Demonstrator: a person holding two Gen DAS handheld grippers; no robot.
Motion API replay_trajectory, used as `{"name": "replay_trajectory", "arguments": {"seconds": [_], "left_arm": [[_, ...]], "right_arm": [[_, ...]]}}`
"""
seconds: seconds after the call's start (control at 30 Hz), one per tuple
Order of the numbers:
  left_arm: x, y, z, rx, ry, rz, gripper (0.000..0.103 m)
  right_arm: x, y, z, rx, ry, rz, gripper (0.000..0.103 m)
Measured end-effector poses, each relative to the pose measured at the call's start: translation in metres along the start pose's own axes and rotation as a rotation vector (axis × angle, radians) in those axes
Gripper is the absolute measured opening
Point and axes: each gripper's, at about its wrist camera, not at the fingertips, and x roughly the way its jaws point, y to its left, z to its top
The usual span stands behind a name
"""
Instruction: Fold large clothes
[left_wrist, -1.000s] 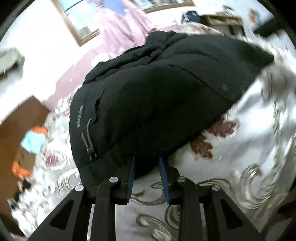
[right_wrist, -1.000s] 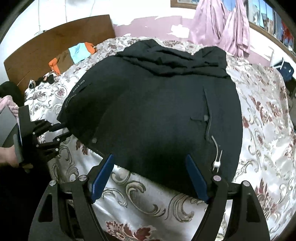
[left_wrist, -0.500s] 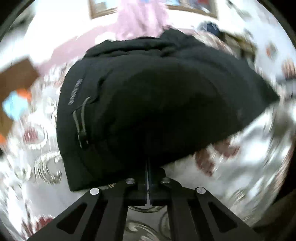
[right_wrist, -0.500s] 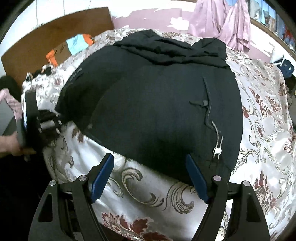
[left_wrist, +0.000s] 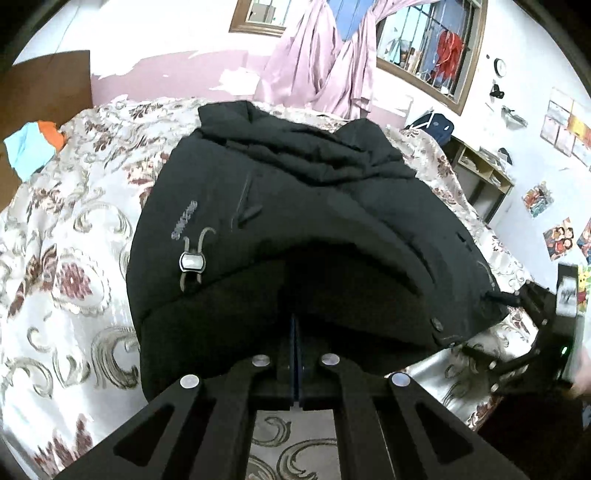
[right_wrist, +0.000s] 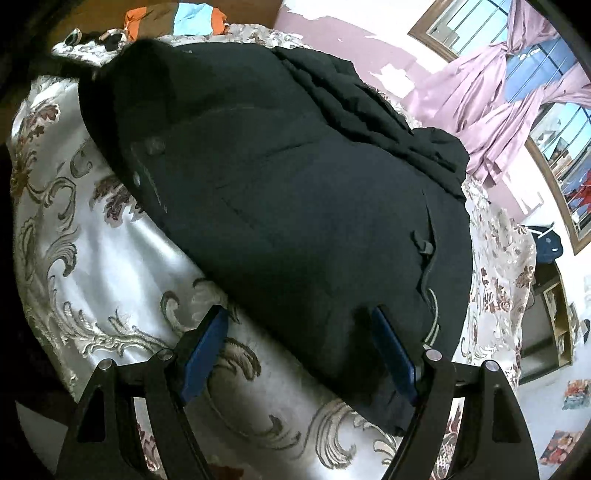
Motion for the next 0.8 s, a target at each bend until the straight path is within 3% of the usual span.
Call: {"name": "replay_trajectory", "arguments": {"seconds": [0.2,0.33,0.43,0.57,0.67,0.8], "left_arm": [[-0.001,-0.007,0.001,0.035,0.007,0.016,0.001],[0.0,-0.011,-0.007,0.097,0.019,0.058,0.001],[0.013,-0.014,-0.024,0.177,0.072,0.103,0.002],[0.016,-0.017,-0.038,0.186,0.096,0.128,0.002],[0.003,-0.018,-0.039,0.172,0.071,0.128,0.002],[-0.012,-0.023,-0.043,0.192,0.027,0.146,0.002]], "right_arm": [[0.0,0.024,-0.004,-0.1,-0.02,-0.065,0.075],[0.001,0.011,-0.003,-0.019,-0.045,-0.103,0.075],[-0.002,0.001,-0.002,0.015,-0.063,-0.152,0.075],[0.006,-0.011,-0.005,0.051,-0.058,-0.14,0.073],[0.009,-0.022,-0.001,0.074,-0.062,-0.126,0.038],[-0.004,-0.039,0.014,0.148,-0.134,-0.1,0.02]]}}
